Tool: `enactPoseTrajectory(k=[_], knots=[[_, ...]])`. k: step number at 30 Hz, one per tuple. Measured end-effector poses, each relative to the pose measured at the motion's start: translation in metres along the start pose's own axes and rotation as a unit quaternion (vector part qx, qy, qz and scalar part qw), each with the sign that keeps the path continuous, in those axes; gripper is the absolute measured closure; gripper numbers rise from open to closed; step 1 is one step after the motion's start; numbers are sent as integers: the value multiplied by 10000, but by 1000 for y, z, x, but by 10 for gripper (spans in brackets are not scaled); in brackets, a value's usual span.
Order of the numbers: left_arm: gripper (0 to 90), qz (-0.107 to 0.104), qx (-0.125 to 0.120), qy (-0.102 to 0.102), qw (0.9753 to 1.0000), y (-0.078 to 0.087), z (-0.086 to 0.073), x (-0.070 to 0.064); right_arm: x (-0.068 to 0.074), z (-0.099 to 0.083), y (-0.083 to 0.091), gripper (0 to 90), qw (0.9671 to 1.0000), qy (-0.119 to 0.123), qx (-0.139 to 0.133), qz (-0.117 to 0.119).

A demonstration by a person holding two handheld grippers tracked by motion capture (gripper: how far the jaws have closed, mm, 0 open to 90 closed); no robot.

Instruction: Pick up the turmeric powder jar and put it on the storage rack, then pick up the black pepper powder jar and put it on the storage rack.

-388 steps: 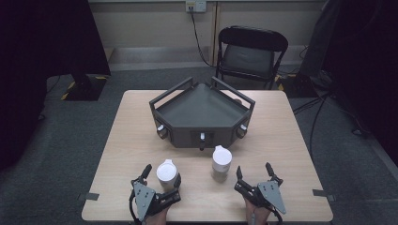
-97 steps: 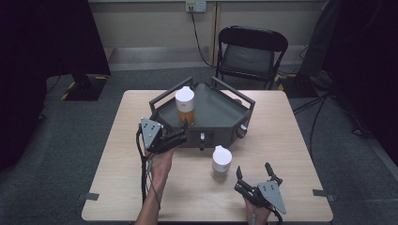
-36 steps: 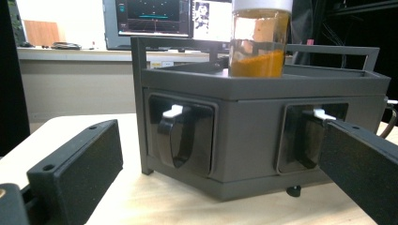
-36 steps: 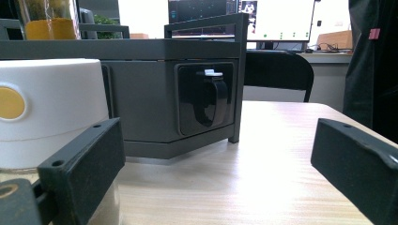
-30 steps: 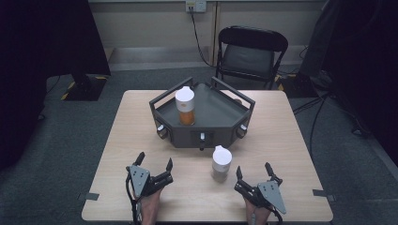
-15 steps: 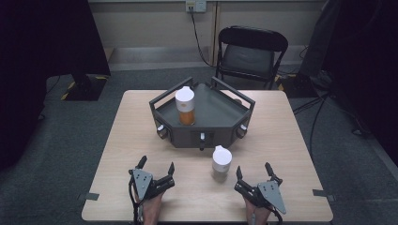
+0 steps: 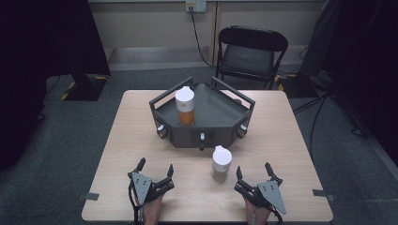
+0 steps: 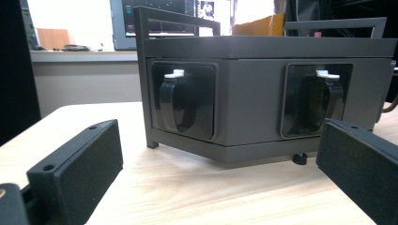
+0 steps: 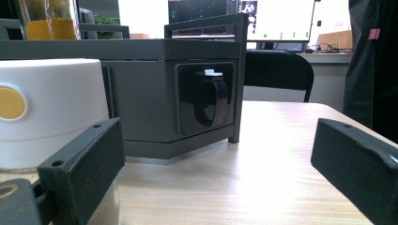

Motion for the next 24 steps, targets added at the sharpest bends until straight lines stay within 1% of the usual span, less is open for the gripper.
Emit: enactPoseTrajectory(k=[5, 20, 24], knots=[[3, 67, 9, -7, 10000, 0, 0, -1, 0, 0, 0, 20, 10000, 1, -1, 1], [3, 73, 8, -7, 10000, 0, 0, -1, 0, 0, 0, 28, 10000, 0, -1, -1], [3, 60, 5, -2, 10000, 0, 0, -1, -1, 0, 0, 24, 10000, -4, -5, 49]])
Point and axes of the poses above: each handheld gripper's, and its own axes: y roughly backward along the jaws, z roughly out of its top, x roughly to its left, the point moved 10 cm from there along -y, roughly forward along the jaws, and after that the axes turned 8 degrees about -y, right-handed, at the moved point
